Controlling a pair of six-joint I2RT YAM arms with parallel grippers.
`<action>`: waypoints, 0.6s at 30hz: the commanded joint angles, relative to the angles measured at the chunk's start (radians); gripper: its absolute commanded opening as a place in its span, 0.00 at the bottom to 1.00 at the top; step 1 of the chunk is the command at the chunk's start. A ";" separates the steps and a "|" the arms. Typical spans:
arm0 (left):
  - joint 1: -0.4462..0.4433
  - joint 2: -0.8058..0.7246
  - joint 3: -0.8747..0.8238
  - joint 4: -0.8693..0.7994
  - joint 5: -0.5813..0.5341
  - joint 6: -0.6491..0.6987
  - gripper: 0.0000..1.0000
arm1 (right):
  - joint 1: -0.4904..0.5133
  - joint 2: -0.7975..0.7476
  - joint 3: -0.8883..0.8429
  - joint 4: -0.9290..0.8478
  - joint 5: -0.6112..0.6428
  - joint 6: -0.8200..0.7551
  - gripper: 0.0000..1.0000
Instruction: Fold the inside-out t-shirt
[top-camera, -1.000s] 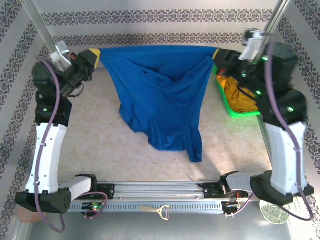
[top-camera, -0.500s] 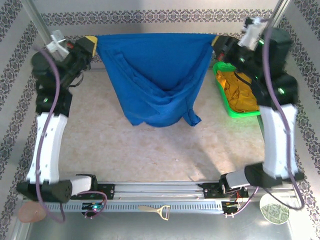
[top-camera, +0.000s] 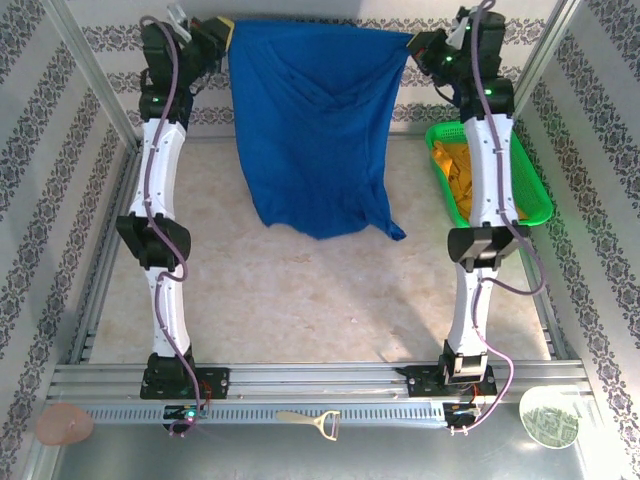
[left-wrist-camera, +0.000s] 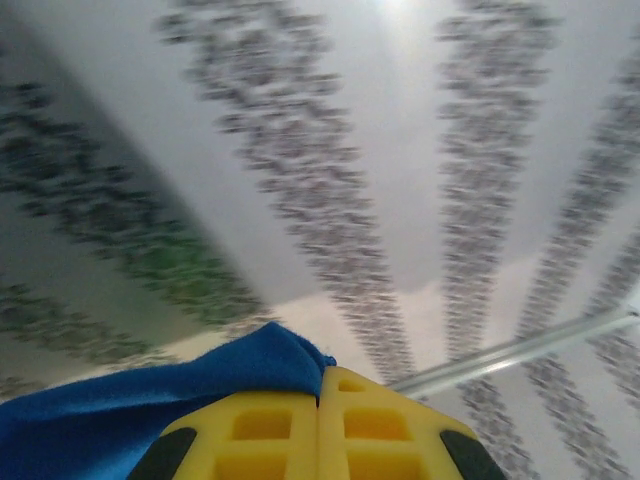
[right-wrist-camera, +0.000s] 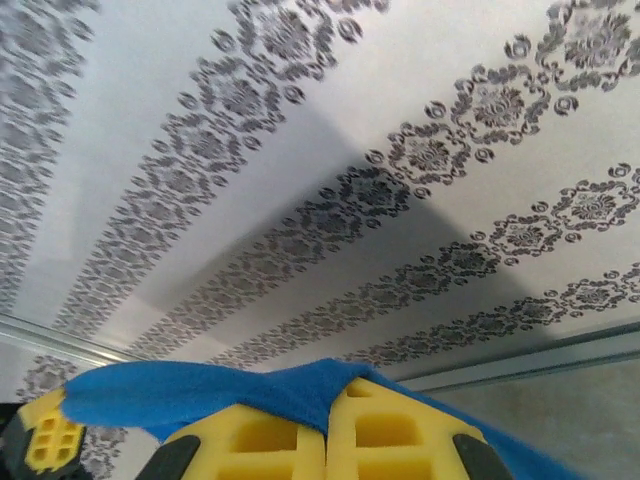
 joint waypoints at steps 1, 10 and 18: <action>0.023 -0.139 0.042 -0.058 0.004 0.044 0.00 | -0.048 -0.186 0.064 0.176 -0.004 0.043 0.00; 0.054 -0.737 -1.024 0.161 -0.050 0.193 0.00 | 0.081 -0.518 -0.467 -0.004 -0.025 -0.278 0.00; 0.075 -1.100 -1.883 0.190 -0.074 0.285 0.00 | 0.263 -1.154 -1.904 0.248 0.255 -0.222 0.00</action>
